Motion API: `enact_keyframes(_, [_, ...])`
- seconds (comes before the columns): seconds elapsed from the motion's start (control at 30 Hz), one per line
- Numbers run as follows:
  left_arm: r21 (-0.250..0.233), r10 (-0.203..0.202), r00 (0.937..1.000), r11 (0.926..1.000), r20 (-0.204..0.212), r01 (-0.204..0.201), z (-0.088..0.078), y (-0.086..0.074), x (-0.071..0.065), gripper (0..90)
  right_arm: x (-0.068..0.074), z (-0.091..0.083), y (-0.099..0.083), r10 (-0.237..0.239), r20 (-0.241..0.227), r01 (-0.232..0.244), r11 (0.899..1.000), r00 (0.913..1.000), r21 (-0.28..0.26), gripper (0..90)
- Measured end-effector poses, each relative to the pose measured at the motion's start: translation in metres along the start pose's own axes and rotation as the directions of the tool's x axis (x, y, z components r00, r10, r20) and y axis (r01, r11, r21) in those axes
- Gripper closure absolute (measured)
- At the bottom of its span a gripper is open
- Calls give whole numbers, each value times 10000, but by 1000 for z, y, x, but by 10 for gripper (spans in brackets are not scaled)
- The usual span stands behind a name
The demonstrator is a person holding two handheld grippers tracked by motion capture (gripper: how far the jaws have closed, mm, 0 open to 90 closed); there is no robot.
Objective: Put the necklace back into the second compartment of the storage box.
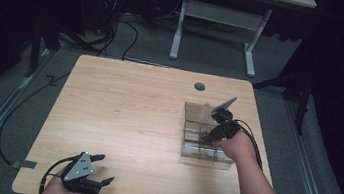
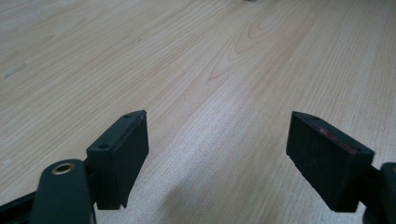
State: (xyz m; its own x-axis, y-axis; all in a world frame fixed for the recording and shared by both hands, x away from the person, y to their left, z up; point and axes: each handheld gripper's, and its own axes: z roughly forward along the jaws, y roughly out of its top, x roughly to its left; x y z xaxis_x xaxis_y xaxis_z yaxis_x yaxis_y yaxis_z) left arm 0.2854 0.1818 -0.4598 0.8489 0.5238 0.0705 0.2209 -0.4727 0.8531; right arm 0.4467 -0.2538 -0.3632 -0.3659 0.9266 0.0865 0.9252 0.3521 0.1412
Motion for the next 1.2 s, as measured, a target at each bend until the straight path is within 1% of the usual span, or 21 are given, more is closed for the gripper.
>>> enact_keyframes(0.2, [-15, -29, 10000, 10000, 3, 29, 0, 0, 0, 214, 6, -8, -12, 97, 127, -97, 9999, 9999, 68, 701])
enact_keyframes(0.27, [-14, -35, 10000, 10000, 3, 35, 0, 0, 0, 214, 8, -9, -16, 155, 60, -155, 9998, 9999, 85, 702])
enact_keyframes(0.4, [-14, -44, 10000, 10000, 18, 44, 0, 0, 0, 214, 12, -12, -27, 148, 132, -149, 9999, 9998, 61, 708])
enact_keyframes(0.53, [-13, -39, 10000, 10000, 17, 39, 0, 0, 0, 214, 14, -10, -40, 295, 41, -295, 9996, 9996, 44, 696])
enact_keyframes(0.57, [-27, -45, 10000, 10000, 7, 45, 0, 0, 0, 214, 14, -9, -44, 328, -84, -328, 9995, 9994, -37, 695])
enact_keyframes(0.63, [-32, -46, 10000, 10000, -1, 46, 0, 0, 0, 214, 15, -7, -50, 296, -64, -297, 9995, 9995, -69, 694])
enact_keyframes(0.67, [-26, -44, 10000, 10000, -4, 44, 0, 0, 0, 214, 16, -6, -54, 391, -96, -392, 9992, 9992, -97, 689])
enact_keyframes(0.77, [-10, -19, 10000, 10000, -7, 19, 0, 0, 0, 214, 17, -2, -63, 386, -150, -391, 9988, 9991, -302, 675])
enact_keyframes(0.87, [-4, -22, 10000, 10000, -6, 22, 0, 0, 0, 214, 22, 2, -75, 331, -385, -361, 9963, 9987, -781, 651])
enact_keyframes(0.93, [-9, -28, 10000, 10000, -7, 28, 0, 0, 0, 214, 27, 7, -83, 194, -303, -232, 9912, 9994, -1303, 617])
enact_keyframes(1.0, [-66, -6, 10000, 10000, -43, 5, 0, 0, 0, 214, 31, 11, -92, 20, -289, -76, 9807, 9996, -1956, 596])
enact_keyframes(1.03, [-72, -12, 10000, 10000, -50, 12, -1, 0, 0, 214, 33, 14, -97, 62, -318, -132, 9743, 9995, -2248, 594])
enact_keyframes(1.1, [-92, -39, 10000, 9999, -66, 39, -1, 0, 0, 215, 36, 20, -106, 147, -447, -271, 9560, 9989, -2920, 588])
enact_keyframes(1.13, [-119, -70, 9999, 9999, -83, 69, -1, 0, 0, 215, 36, 23, -110, 104, -490, -254, 9481, 9987, -3168, 580])
enact_keyframes(1.2, [-134, -136, 9999, 9998, -77, 135, -1, 0, 1, 215, 37, 30, -118, 58, -521, -249, 9275, 9986, -3731, 563])
